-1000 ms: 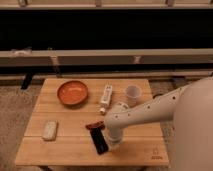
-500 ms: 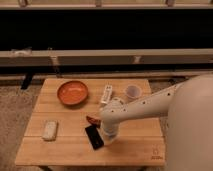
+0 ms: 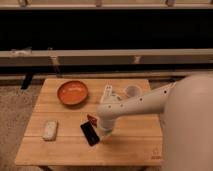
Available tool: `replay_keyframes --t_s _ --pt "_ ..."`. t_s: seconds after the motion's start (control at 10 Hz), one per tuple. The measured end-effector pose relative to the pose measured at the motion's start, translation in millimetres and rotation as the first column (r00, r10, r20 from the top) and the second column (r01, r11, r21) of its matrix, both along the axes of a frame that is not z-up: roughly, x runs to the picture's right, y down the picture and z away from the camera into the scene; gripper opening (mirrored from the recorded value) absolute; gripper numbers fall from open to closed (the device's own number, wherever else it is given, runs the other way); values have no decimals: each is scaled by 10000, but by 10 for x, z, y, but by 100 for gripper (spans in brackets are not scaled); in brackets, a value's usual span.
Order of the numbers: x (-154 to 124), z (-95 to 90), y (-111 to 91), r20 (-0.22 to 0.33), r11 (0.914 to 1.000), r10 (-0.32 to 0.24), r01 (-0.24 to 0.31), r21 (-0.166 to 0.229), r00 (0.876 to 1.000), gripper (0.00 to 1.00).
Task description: Push the eraser across the table
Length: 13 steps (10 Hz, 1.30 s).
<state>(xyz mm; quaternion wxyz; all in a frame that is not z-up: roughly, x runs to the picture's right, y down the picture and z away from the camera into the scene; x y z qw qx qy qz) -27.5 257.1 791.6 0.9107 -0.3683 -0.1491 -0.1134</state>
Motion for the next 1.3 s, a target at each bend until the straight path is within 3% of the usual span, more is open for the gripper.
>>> replay_keyframes --t_s 0.6,0.9,1.1,1.3 --pt "-392 184 -249 815 9999 86 -96 125 9966 0" --pt "-327 18 -580 815 9984 37 -82 555 9967 0" --pt "-231 -99 -838 534 9982 -21 -11 594 9986 0" --pt "-223 -118 -868 484 9985 -53 26 556 9988 7"
